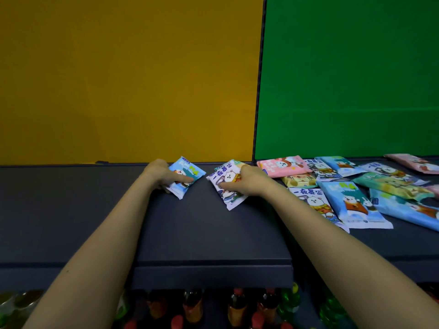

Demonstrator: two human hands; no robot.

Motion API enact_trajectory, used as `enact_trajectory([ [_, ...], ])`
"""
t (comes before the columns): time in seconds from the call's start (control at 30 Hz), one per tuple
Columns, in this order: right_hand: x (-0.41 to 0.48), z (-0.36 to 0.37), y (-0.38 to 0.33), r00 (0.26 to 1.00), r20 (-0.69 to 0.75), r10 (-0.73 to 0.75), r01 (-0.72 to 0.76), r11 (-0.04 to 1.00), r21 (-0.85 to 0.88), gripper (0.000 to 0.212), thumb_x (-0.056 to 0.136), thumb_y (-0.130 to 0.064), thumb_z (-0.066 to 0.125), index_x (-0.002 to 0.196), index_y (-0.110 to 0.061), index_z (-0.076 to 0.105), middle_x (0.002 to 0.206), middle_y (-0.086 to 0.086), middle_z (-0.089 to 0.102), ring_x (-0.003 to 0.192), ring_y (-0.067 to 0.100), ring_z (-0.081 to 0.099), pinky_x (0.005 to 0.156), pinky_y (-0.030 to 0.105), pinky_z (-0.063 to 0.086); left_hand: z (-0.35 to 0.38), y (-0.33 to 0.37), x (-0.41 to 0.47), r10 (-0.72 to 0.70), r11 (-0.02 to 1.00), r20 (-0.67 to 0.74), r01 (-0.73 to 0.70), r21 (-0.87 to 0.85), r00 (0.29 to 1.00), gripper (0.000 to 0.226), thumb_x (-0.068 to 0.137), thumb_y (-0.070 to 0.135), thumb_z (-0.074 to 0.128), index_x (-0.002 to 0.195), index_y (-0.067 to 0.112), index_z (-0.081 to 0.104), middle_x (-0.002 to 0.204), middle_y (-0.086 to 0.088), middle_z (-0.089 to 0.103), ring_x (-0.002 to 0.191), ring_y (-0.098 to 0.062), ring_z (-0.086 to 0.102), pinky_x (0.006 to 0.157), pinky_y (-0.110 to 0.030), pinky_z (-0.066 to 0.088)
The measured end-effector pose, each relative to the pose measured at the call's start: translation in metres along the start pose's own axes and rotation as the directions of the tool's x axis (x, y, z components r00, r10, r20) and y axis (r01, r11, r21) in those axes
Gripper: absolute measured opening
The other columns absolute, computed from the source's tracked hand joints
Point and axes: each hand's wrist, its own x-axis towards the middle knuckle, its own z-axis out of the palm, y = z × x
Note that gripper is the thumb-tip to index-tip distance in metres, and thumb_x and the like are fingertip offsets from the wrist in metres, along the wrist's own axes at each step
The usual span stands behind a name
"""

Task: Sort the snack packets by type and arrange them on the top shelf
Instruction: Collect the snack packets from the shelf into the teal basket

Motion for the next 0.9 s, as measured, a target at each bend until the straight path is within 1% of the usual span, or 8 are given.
enact_trajectory([
  [0.07,-0.011,-0.003,0.006,1.0,-0.024,-0.002,0.006,0.985,0.172,0.042,0.084,-0.047,0.06,0.105,-0.012,0.047,0.1,0.01,0.056,0.093,0.024,0.053,0.071,0.029,0.038,-0.005,-0.004,-0.019,0.02,0.995,-0.043,-0.024,-0.093,0.999,0.038,0.07,0.036,0.08,0.069,0.006,0.056,0.066,-0.009,0.057,0.052,-0.017,0.05,0.047,-0.025,0.038],
  [0.17,-0.038,-0.005,0.012,0.994,-0.105,0.033,0.01,0.924,0.382,0.041,0.087,-0.042,0.058,0.108,-0.009,0.044,0.103,0.007,0.056,0.096,0.024,0.054,0.072,0.031,0.04,-0.014,-0.011,-0.057,0.071,0.951,-0.155,-0.114,-0.289,0.985,0.025,0.079,0.029,0.073,0.077,0.006,0.062,0.065,-0.007,0.06,0.051,-0.015,0.051,0.049,-0.024,0.039],
  [0.23,-0.064,-0.01,0.014,0.989,-0.144,0.017,0.051,0.887,0.458,0.039,0.089,-0.042,0.056,0.107,-0.01,0.045,0.101,0.005,0.058,0.095,0.024,0.056,0.067,0.031,0.041,-0.019,-0.02,-0.093,0.09,0.877,-0.215,-0.179,-0.445,0.973,0.018,0.085,0.021,0.067,0.087,0.004,0.063,0.051,0.0,0.063,0.041,-0.009,0.055,0.043,-0.018,0.044],
  [0.3,-0.096,-0.012,0.017,0.981,-0.19,-0.032,0.131,0.833,0.538,0.036,0.089,-0.041,0.056,0.108,-0.013,0.047,0.102,0.003,0.063,0.095,0.022,0.06,0.077,0.035,0.048,-0.021,-0.033,-0.135,0.077,0.804,-0.271,-0.221,-0.552,0.959,0.012,0.088,0.017,0.062,0.088,0.005,0.063,0.044,0.004,0.062,0.036,-0.004,0.054,0.038,-0.013,0.042],
  [0.43,-0.155,0.001,0.016,0.961,-0.23,-0.151,0.265,0.732,0.628,0.035,0.085,-0.044,0.059,0.111,-0.022,0.05,0.103,-0.003,0.068,0.094,0.018,0.065,0.087,0.04,0.05,-0.02,-0.078,-0.228,-0.05,0.739,-0.352,-0.203,-0.643,0.935,0.011,0.088,0.022,0.06,0.088,0.013,0.066,0.068,-0.002,0.071,0.053,-0.012,0.064,0.043,-0.015,0.048],
  [0.63,-0.211,0.069,-0.032,0.952,-0.038,-0.303,0.229,0.627,0.744,0.021,0.086,-0.039,0.059,0.096,-0.024,0.049,0.098,-0.002,0.069,0.085,0.015,0.068,0.078,0.039,0.054,0.002,-0.173,-0.357,-0.31,0.726,-0.457,-0.103,-0.679,0.834,0.014,0.09,0.021,0.057,0.094,0.01,0.065,0.068,-0.005,0.069,0.057,-0.01,0.062,0.049,-0.015,0.047],
  [0.7,-0.225,0.102,-0.058,0.929,0.032,-0.368,0.216,0.611,0.762,0.021,0.086,-0.037,0.059,0.098,-0.021,0.05,0.097,-0.004,0.068,0.086,0.013,0.067,0.077,0.035,0.054,0.01,-0.205,-0.399,-0.411,0.711,-0.482,-0.059,-0.701,0.774,0.011,0.09,0.021,0.056,0.09,0.012,0.063,0.056,-0.001,0.065,0.046,-0.004,0.057,0.043,-0.012,0.042],
  [0.9,-0.271,0.198,-0.146,0.772,0.251,-0.583,0.203,0.601,0.773,0.021,0.09,-0.03,0.057,0.104,-0.019,0.046,0.092,-0.009,0.065,0.078,0.002,0.065,0.057,0.012,0.049,0.021,-0.305,-0.51,-0.613,0.683,-0.554,0.026,-0.73,0.563,0.017,0.089,0.024,0.059,0.077,0.013,0.053,0.046,0.004,0.054,0.042,-0.011,0.044,0.038,-0.016,0.03],
])
